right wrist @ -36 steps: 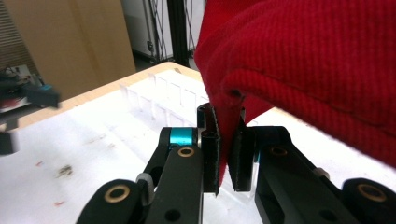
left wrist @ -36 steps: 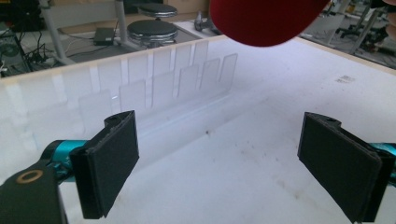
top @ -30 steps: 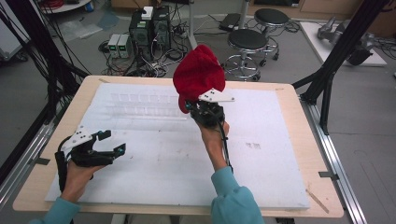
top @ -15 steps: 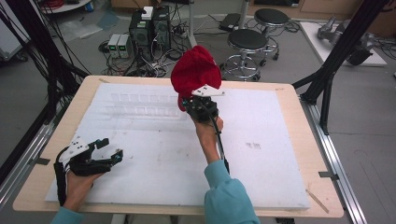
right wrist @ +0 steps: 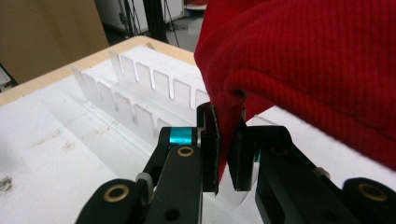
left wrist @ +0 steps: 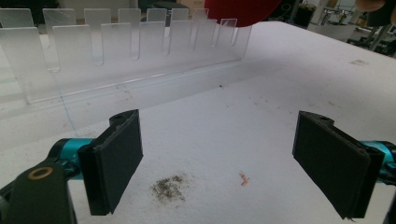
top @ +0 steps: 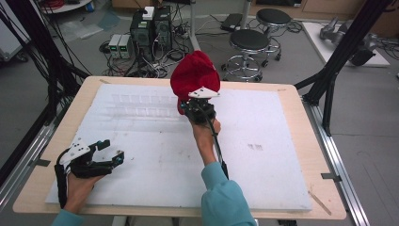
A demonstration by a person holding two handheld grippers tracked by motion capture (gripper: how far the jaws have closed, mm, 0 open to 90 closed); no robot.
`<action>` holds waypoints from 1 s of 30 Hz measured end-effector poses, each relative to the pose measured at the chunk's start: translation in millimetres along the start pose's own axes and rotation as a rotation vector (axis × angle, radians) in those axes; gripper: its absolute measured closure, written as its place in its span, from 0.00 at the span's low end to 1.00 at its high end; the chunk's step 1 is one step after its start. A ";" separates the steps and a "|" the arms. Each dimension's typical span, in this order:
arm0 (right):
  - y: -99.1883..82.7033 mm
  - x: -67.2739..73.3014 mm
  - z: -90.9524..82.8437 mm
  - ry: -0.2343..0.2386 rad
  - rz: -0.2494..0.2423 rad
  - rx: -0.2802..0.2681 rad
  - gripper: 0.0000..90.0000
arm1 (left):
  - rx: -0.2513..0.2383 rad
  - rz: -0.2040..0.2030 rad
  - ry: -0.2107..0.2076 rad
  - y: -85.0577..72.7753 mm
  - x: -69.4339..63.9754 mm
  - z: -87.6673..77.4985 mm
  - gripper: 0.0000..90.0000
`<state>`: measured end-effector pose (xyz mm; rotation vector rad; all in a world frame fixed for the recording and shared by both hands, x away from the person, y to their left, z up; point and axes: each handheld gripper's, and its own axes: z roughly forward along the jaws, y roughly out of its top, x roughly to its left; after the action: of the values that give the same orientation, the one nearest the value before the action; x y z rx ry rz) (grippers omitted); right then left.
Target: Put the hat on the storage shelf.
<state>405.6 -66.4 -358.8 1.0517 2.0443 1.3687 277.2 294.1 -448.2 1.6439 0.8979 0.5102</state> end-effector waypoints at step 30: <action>-14.2 1.0 15.1 -0.008 -0.053 0.124 0.81 | -0.011 0.021 -0.007 -0.8 -1.7 -1.3 0.18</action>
<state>411.1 -60.1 -377.8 1.0443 2.1593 1.2224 274.9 293.6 -448.3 1.6461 0.8722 0.5224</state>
